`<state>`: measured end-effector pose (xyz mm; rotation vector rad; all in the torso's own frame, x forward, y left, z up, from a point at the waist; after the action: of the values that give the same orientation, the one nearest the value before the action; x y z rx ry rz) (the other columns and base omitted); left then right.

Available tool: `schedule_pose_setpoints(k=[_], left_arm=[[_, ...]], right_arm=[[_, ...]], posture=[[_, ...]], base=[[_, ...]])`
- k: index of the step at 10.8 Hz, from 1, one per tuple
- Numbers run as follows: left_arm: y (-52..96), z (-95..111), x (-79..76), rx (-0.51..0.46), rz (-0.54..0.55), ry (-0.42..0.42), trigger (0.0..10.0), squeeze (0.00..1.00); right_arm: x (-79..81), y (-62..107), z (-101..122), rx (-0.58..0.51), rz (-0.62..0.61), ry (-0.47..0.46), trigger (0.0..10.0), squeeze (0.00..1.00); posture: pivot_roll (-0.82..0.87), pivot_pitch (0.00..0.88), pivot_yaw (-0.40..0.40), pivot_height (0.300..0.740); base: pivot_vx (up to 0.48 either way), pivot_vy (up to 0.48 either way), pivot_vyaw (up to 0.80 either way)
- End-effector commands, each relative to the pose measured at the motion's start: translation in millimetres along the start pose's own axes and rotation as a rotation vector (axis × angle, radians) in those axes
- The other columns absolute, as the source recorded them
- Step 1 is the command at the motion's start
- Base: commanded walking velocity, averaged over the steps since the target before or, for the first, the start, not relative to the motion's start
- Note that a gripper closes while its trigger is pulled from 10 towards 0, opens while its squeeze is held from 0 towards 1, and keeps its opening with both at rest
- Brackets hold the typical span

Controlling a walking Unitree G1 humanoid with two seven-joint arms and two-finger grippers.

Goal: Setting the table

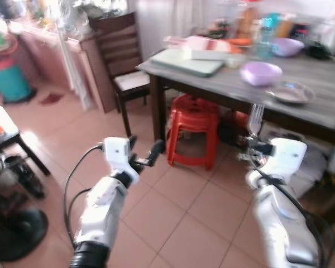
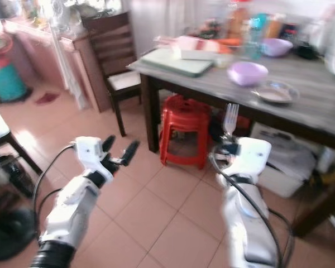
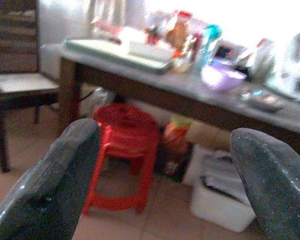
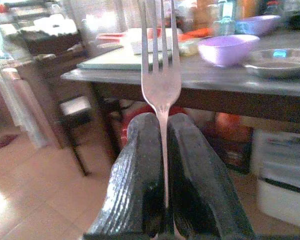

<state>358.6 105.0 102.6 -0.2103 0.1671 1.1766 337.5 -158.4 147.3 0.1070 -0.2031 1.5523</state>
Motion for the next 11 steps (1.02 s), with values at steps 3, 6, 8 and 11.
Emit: schedule_pose_setpoints(k=[3,6,8,11], left_arm=[[-6.5,3.1,-11.4,-0.009,-0.032,-0.001,10.0,0.00],[-6.5,1.1,-12.3,-0.005,-0.033,0.000,10.0,0.00],[-6.4,-0.7,-14.1,0.000,-0.035,0.003,10.0,0.00],[-7.0,-1.5,-15.2,0.004,-0.041,0.002,10.0,0.00]], right_arm=[[-9.3,0.8,3.1,-0.006,-0.022,0.002,10.0,0.00],[-9.4,1.4,2.4,-0.004,-0.022,0.007,10.0,0.00],[-9.9,1.9,2.0,-0.002,-0.024,0.008,10.0,0.00],[-8.8,1.8,1.2,-0.002,-0.027,0.002,10.0,0.00]], posture=[[-0.02,0.000,0.004,0.740],[-0.02,0.000,0.003,0.740],[-0.02,0.000,0.003,0.740],[-0.03,0.000,0.009,0.740]], base=[[0.391,0.000,-0.40],[0.389,0.000,-0.44],[0.390,0.000,0.00],[0.381,0.000,-0.44]])
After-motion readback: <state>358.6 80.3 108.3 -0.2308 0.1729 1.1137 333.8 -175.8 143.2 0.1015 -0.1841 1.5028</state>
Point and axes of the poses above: a point about 5 cm out from each wrist's last joint towards the gripper, its own y axis pointing back from the gripper into the wrist, its own z axis along the axis of the wrist's last joint, x = y × z, the point moved 6 cm from there along -y, pointing out of the wrist towards the gripper, and after that the axes turned 1 degree about -y, right-handed, at the moved point
